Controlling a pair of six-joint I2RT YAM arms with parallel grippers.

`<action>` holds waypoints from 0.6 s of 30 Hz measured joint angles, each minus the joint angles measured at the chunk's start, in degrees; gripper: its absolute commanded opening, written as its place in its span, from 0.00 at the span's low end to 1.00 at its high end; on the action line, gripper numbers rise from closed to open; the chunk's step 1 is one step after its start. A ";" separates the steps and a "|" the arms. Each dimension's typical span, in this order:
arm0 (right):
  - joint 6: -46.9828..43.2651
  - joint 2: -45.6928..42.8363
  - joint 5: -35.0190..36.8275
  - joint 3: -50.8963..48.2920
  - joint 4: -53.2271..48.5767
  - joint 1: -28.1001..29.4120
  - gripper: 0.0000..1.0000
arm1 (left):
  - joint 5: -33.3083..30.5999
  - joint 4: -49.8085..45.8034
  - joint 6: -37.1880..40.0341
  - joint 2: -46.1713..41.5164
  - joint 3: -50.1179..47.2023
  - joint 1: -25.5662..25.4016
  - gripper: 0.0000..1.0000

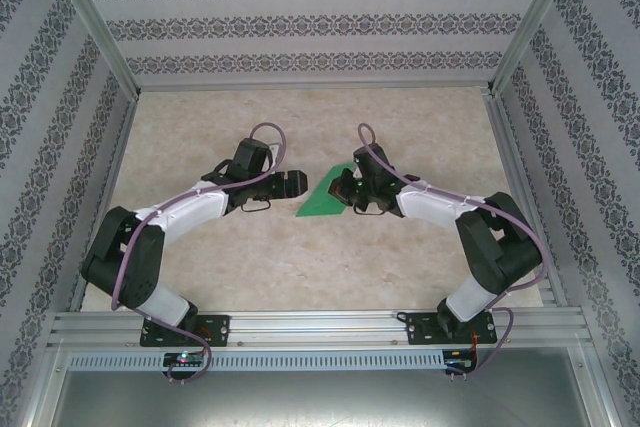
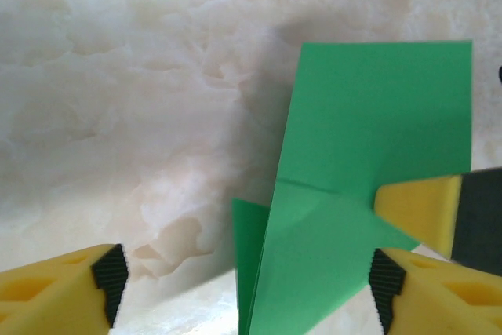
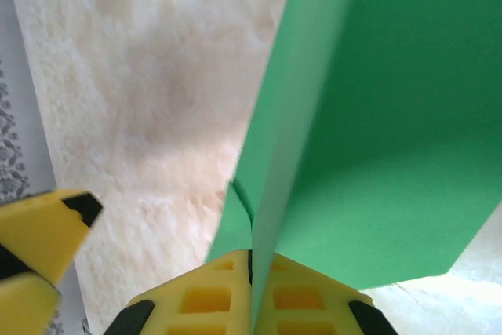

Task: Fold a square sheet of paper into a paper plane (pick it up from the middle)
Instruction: Fourth fold the wing at the center of the table.

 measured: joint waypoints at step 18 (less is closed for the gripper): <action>7.10 7.19 5.42 9.38 -11.61 1.42 0.01 | 3.32 15.96 12.46 -2.29 -9.70 -1.44 0.97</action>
